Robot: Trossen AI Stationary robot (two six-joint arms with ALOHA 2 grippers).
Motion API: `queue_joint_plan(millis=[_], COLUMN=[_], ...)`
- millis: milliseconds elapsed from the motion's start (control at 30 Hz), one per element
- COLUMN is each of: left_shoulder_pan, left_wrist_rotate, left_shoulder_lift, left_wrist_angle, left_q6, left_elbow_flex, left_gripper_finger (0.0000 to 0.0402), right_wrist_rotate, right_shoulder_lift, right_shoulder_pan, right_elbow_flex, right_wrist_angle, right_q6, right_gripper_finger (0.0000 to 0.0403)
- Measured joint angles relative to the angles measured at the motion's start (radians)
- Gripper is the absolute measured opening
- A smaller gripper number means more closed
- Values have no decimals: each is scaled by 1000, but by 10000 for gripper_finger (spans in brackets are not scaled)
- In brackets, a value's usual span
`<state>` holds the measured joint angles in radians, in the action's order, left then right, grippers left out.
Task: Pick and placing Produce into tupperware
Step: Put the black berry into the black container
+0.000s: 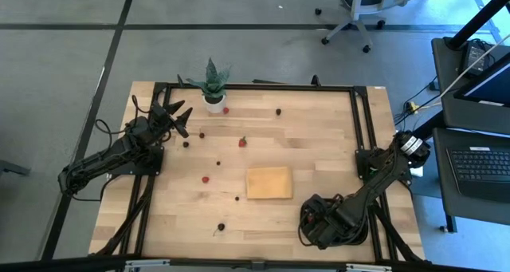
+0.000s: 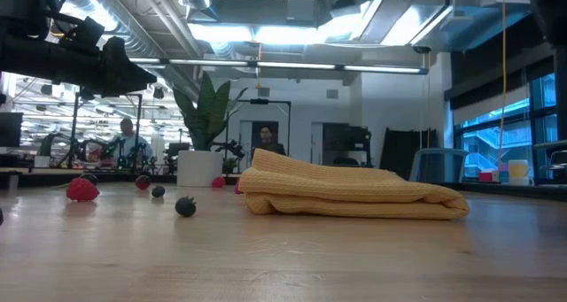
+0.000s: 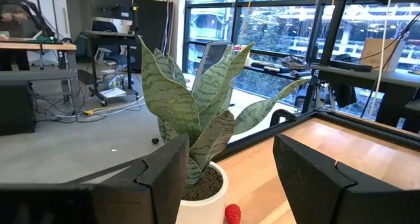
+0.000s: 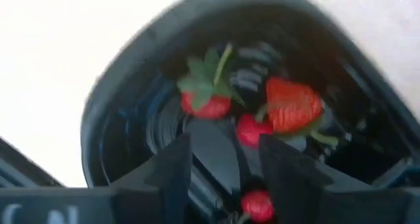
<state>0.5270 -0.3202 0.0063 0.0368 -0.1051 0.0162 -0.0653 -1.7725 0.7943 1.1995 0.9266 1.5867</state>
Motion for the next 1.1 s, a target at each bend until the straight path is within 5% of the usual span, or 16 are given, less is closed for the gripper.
queue_joint_plan(millis=[267,500,867,1100], left_shoulder_pan=[0,0,0,0], left_wrist_rotate=[0,0,0,0], left_shoulder_lift=[0,0,0,0], left_wrist_angle=[0,0,0,0], left_q6=[0,2,3,2], left_elbow_flex=[0,0,0,0], left_gripper_finger=[215,215,215,215], right_wrist_rotate=[50,-152,-385,-363], right_shoulder_lift=[94,212,223,145], right_shoulder_pan=[-75,-306,-747,-982], right_elbow_flex=[15,22,23,23], right_wrist_angle=[163,348,-106,-274], right_q6=[-6,-184,-884,-1149], right_gripper_finger=[212,213,213,213])
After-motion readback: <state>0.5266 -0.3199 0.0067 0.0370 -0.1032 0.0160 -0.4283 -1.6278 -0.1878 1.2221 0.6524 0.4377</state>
